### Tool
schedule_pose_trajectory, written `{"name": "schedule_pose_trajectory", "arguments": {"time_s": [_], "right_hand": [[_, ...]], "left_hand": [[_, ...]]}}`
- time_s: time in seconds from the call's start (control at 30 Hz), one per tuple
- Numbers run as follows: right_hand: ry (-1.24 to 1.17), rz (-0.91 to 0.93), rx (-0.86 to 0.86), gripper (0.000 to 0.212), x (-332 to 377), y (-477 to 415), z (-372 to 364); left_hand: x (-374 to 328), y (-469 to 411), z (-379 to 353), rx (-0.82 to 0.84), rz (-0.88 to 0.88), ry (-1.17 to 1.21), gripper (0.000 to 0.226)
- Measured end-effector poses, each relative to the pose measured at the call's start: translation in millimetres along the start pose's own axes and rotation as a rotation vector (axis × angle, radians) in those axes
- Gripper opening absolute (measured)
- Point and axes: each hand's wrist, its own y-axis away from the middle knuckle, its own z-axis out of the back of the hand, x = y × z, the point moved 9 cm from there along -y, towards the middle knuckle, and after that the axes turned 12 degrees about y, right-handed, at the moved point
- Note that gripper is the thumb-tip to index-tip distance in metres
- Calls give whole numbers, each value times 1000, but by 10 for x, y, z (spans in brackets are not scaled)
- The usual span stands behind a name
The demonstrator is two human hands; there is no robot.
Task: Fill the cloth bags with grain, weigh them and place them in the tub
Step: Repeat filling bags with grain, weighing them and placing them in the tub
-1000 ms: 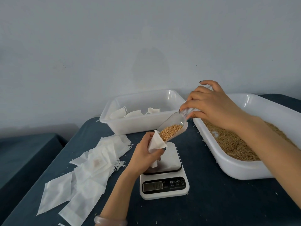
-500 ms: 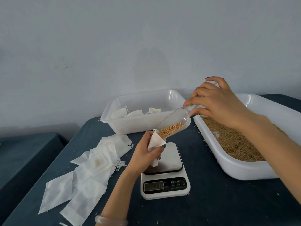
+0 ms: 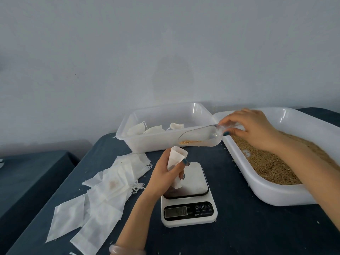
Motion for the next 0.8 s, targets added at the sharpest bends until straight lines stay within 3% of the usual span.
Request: {"name": "schedule_pose_trajectory", "arguments": {"time_s": [0.13, 0.27, 0.4, 0.47, 0.57, 0.8], "right_hand": [[-310, -162, 177, 34, -176, 127, -261], [-436, -293, 154, 19, -402, 164, -300], [-231, -540, 174, 28, -825, 331, -365], [-53, -639, 220, 27, -994, 443, -375], [123, -708, 292, 22, -1137, 545, -353], [352, -646, 838, 29, -1010, 789, -696]], "left_hand": [[-43, -3, -7, -5, 11, 64, 28], [-71, -61, 87, -61, 24, 80, 28], [-208, -154, 232, -115, -68, -135, 8], [-354, -183, 263, -119, -140, -273, 20], [-503, -232, 264, -116, -172, -408, 17], [-518, -289, 168, -17, -194, -327, 13]]}}
